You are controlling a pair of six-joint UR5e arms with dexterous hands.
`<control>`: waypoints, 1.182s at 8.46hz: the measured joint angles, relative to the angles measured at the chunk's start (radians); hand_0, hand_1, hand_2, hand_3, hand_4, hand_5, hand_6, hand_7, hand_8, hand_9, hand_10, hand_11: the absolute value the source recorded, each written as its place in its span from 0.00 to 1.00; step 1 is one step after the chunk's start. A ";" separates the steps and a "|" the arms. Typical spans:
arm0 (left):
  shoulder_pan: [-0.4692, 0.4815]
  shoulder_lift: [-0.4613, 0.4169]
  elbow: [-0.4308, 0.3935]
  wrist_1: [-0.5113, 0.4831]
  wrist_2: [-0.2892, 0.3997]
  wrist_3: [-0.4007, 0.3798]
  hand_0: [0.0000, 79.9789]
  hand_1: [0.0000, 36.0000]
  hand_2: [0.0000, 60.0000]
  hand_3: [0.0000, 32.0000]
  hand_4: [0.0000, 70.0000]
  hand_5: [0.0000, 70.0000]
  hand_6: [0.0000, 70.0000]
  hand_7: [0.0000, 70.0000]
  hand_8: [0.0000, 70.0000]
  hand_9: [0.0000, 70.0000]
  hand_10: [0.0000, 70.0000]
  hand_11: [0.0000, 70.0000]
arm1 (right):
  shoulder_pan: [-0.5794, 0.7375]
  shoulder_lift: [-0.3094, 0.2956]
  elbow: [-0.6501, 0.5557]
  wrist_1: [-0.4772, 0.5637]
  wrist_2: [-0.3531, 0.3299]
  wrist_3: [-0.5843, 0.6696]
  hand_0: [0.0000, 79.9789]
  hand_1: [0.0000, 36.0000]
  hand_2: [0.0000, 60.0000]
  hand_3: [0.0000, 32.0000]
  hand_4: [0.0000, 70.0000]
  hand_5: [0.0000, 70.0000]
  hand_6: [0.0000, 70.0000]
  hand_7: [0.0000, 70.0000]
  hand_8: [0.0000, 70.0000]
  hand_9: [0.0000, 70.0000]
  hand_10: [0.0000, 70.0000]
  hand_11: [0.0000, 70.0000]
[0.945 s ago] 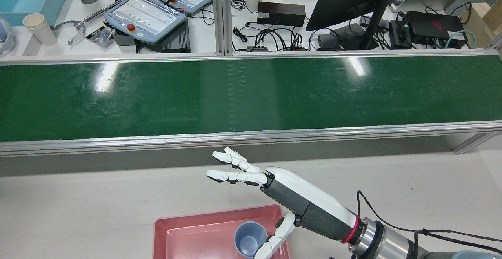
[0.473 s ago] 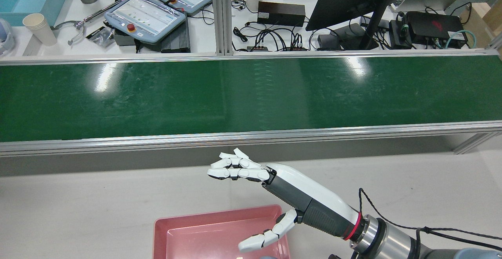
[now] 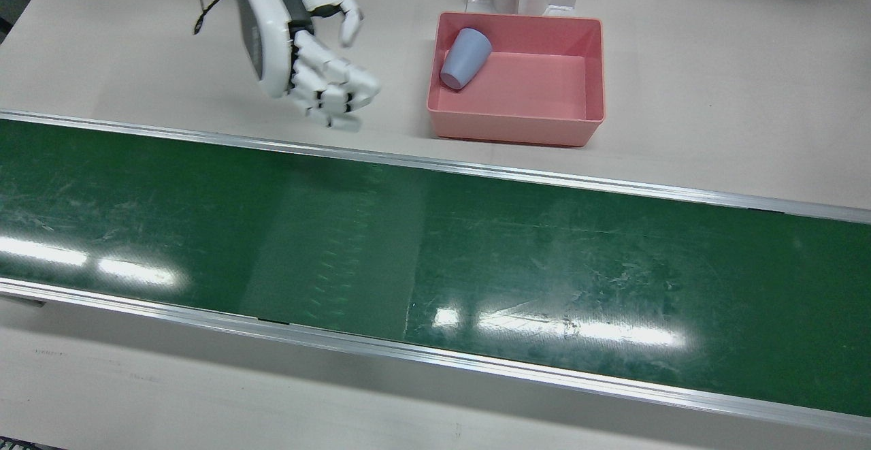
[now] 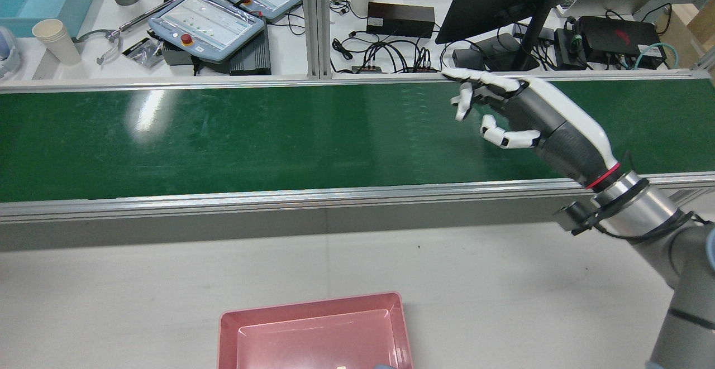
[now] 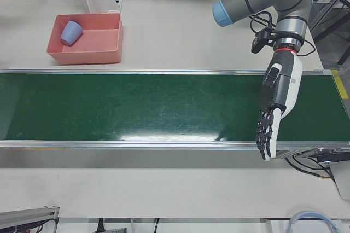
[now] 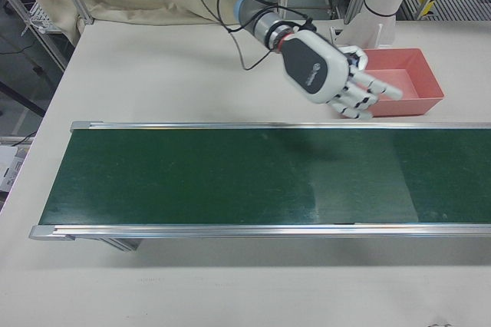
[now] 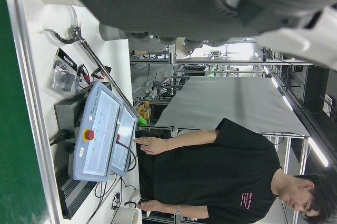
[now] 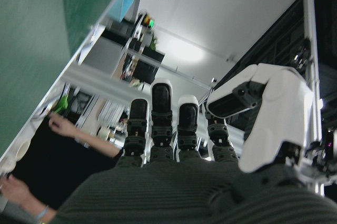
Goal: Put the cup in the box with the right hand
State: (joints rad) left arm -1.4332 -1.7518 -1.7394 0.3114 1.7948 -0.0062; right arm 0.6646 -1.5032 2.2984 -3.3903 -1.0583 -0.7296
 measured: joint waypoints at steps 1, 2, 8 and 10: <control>0.000 0.000 0.000 0.000 0.000 0.000 0.00 0.00 0.00 0.00 0.00 0.00 0.00 0.00 0.00 0.00 0.00 0.00 | 0.165 -0.011 -0.115 0.003 -0.038 0.093 0.57 0.74 0.98 0.00 0.00 0.12 0.16 0.57 0.23 0.42 0.10 0.18; 0.000 0.000 -0.001 0.000 0.000 0.000 0.00 0.00 0.00 0.00 0.00 0.00 0.00 0.00 0.00 0.00 0.00 0.00 | 0.314 -0.016 -0.242 0.009 -0.075 0.152 0.59 0.59 0.45 0.00 0.00 0.09 0.11 0.37 0.12 0.24 0.03 0.07; 0.000 0.000 -0.002 0.002 0.000 0.000 0.00 0.00 0.00 0.00 0.00 0.00 0.00 0.00 0.00 0.00 0.00 0.00 | 0.557 -0.019 -0.527 0.023 -0.114 0.238 0.48 0.28 0.13 0.00 0.00 0.04 0.00 0.00 0.00 0.00 0.00 0.00; 0.000 0.000 -0.002 0.002 0.000 0.000 0.00 0.00 0.00 0.00 0.00 0.00 0.00 0.00 0.00 0.00 0.00 0.00 | 0.564 -0.020 -0.527 0.024 -0.115 0.241 0.49 0.29 0.16 0.00 0.00 0.04 0.00 0.00 0.00 0.00 0.00 0.00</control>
